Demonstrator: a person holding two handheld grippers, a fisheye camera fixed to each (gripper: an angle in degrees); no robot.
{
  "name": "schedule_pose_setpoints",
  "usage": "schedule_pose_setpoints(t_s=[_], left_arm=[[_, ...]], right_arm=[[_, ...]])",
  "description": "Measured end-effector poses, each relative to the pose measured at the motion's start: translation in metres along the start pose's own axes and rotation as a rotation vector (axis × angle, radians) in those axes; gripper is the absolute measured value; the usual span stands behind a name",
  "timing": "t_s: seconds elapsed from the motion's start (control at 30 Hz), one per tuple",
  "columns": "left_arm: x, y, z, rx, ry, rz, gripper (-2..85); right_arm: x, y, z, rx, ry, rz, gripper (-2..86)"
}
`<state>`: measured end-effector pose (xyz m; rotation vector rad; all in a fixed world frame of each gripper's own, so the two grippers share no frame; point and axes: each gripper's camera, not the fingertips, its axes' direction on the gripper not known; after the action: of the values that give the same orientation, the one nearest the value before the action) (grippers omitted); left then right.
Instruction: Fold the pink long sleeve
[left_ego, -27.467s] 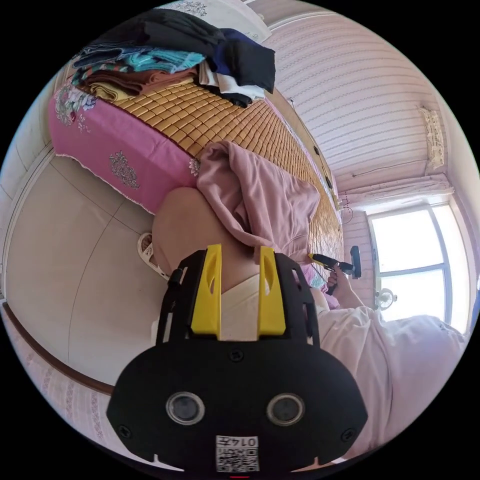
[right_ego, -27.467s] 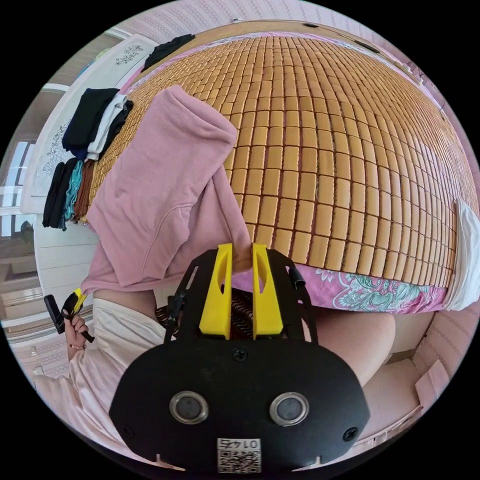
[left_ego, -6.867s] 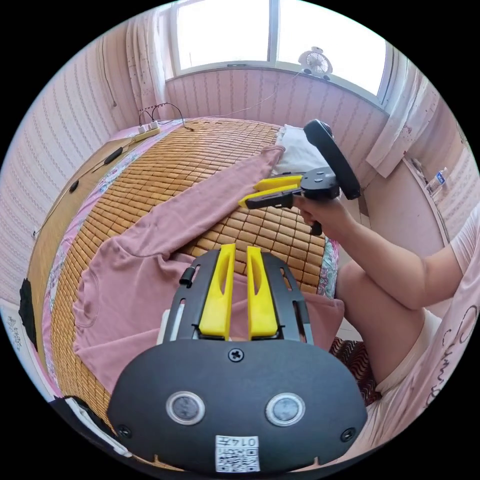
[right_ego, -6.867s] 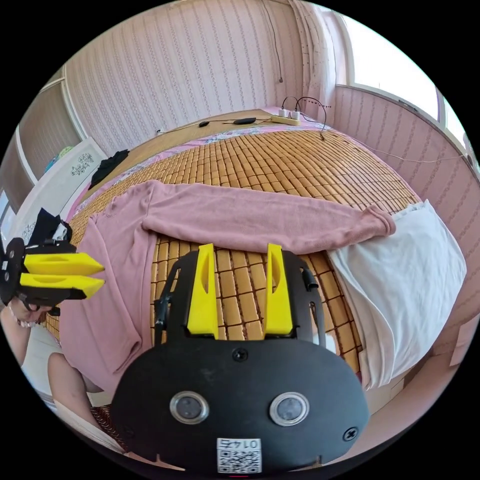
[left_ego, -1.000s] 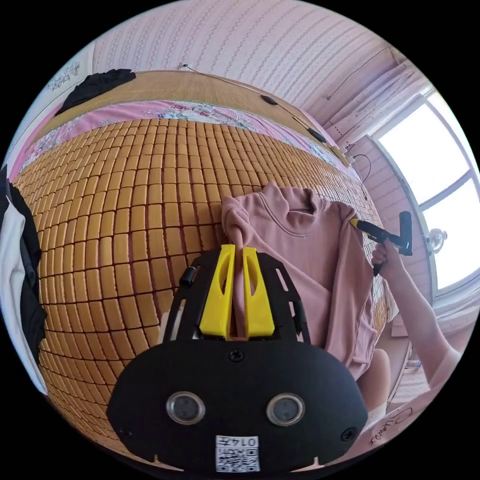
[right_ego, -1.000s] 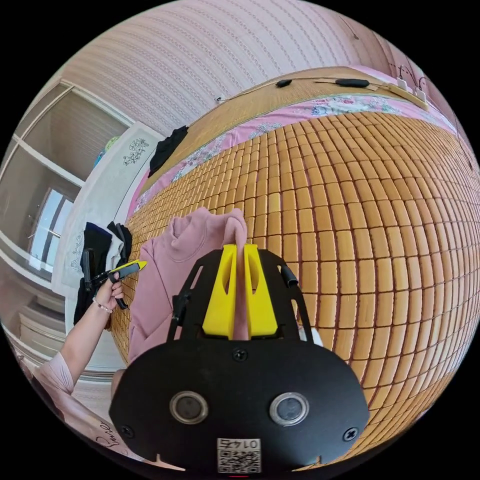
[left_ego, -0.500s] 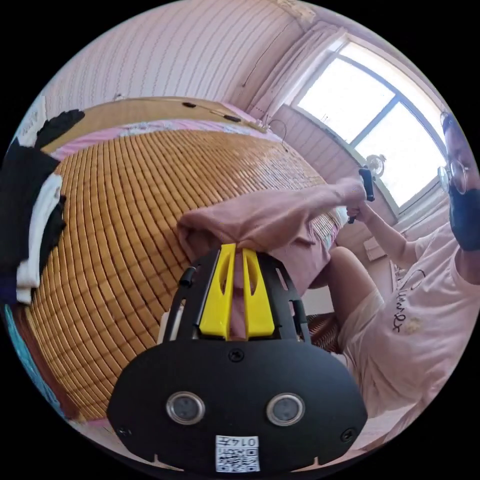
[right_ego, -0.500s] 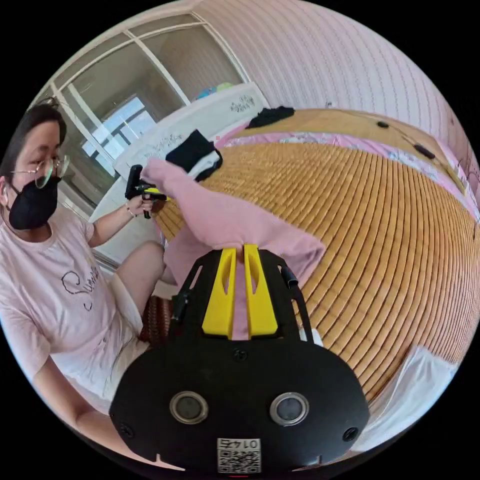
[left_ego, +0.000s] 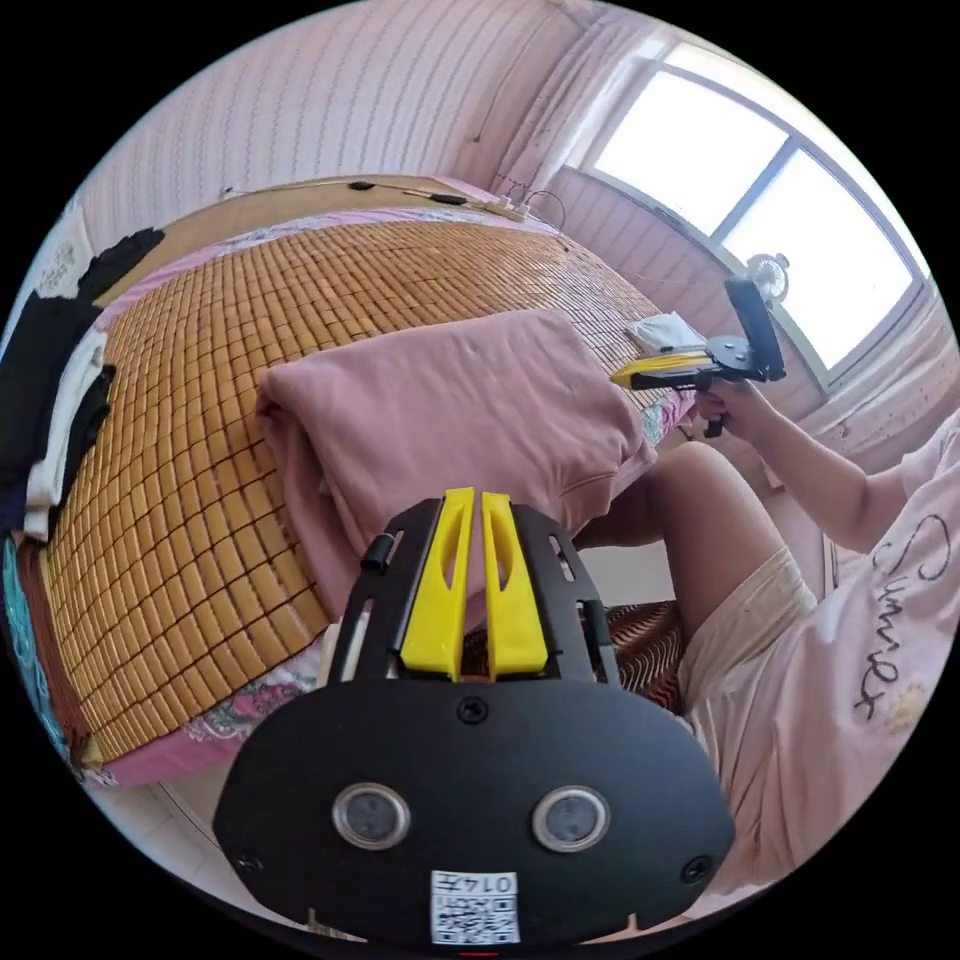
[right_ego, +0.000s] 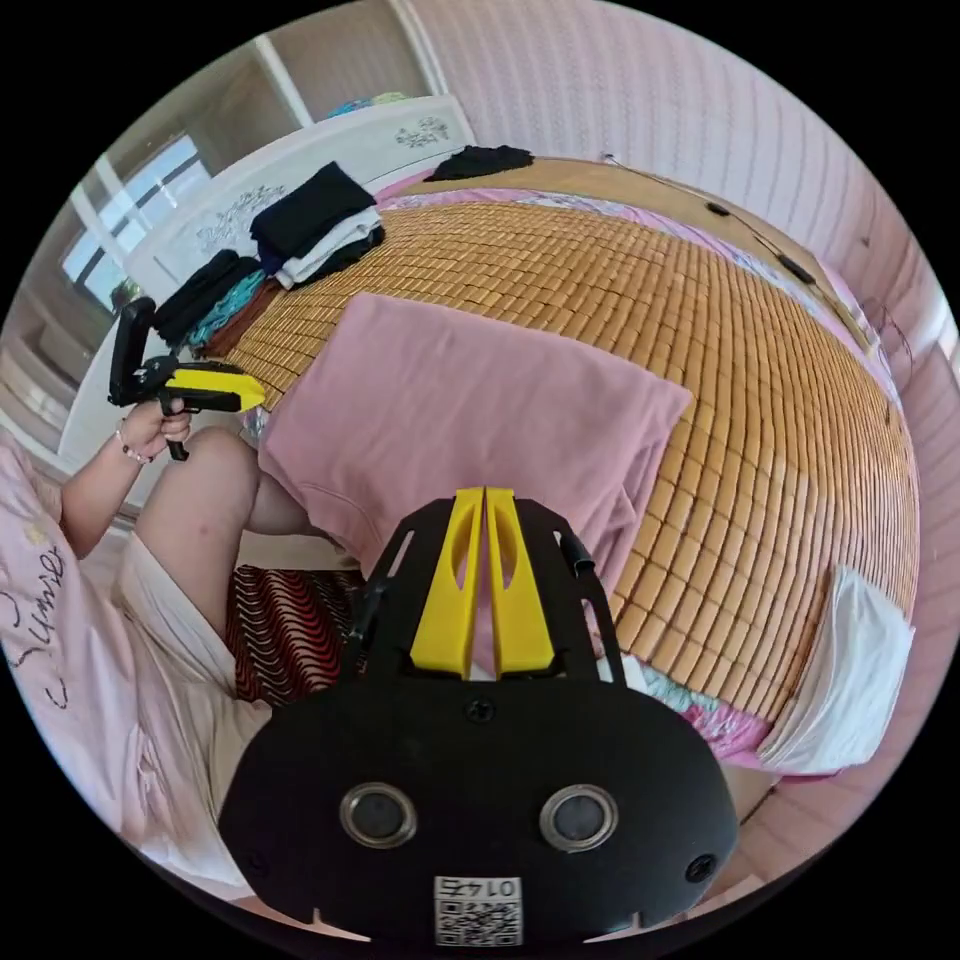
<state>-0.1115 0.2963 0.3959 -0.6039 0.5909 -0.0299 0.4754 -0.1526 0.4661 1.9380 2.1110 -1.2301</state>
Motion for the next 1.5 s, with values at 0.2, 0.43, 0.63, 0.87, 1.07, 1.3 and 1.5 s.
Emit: schedule_pose_setpoints(t_s=[0.2,0.43,0.63,0.87,1.07,1.3,1.5], left_arm=[[0.087,-0.025,0.095,-0.029,-0.060,0.204,-1.0],[0.115,0.001,0.148,-0.059,-0.181,0.397,-1.0],[0.110,0.013,0.163,-0.042,-0.080,0.402,-1.0],[0.121,0.031,0.175,-0.047,-0.136,0.537,-0.9],[0.121,0.037,0.190,-0.078,-0.088,0.547,-0.9],[0.125,0.046,0.206,-0.079,-0.054,0.540,-1.0],[0.131,0.051,0.220,-0.096,-0.044,0.555,-1.0]], right_arm=[[-0.086,-0.144,0.071,-0.159,0.249,-0.306,-0.9],[-0.113,-0.210,0.131,-0.312,0.245,-0.370,-1.0],[-0.162,-0.251,0.132,-0.405,0.336,-0.497,-1.0],[-0.186,-0.297,0.135,-0.459,0.319,-0.522,-1.0],[-0.208,-0.337,0.115,-0.409,0.350,-0.575,-0.9],[-0.215,-0.358,0.188,-0.549,0.402,-0.609,-0.6],[-0.227,-0.364,0.196,-0.573,0.427,-0.701,-0.5]])
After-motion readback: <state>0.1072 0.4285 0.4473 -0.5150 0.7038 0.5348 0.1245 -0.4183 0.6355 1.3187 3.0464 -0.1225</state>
